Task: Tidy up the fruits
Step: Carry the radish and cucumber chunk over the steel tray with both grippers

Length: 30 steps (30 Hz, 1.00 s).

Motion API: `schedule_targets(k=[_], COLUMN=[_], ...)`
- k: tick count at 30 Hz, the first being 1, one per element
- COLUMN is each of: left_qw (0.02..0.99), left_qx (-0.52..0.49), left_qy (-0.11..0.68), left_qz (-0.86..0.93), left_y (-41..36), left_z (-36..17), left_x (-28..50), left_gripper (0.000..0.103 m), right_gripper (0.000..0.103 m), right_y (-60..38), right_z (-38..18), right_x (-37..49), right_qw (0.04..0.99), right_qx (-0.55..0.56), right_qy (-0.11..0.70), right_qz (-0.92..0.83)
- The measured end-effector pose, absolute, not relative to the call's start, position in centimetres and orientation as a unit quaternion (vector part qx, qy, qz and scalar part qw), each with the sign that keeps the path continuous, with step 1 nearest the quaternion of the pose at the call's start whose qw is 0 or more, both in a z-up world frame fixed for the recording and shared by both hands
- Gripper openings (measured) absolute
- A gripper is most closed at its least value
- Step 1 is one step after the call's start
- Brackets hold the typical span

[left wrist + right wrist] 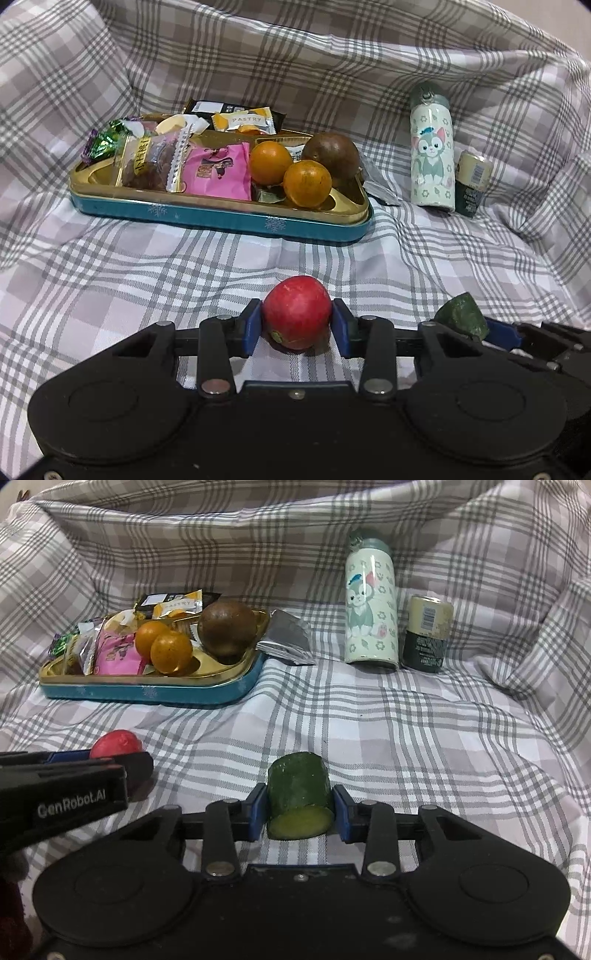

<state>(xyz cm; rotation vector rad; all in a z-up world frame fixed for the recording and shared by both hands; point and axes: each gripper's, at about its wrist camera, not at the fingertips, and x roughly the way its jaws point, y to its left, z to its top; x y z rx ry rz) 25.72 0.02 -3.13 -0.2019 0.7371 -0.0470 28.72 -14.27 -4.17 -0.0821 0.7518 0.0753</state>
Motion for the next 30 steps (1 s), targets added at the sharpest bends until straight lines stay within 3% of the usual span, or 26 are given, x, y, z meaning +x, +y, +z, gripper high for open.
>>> schedule_targets(k=[30], left_qw=[0.941], left_qx=[-0.059], left_qy=[0.333], left_qz=[0.016], left_y=[1.3], left_z=[1.7], left_x=[20.0], left_gripper=[0.048], right_gripper=[0.037], right_y=[-15.5], right_z=[-3.3], right_x=[25.4], right_qw=[0.935], right_qx=[-0.016], right_qy=[0.352], right_qz=[0.047])
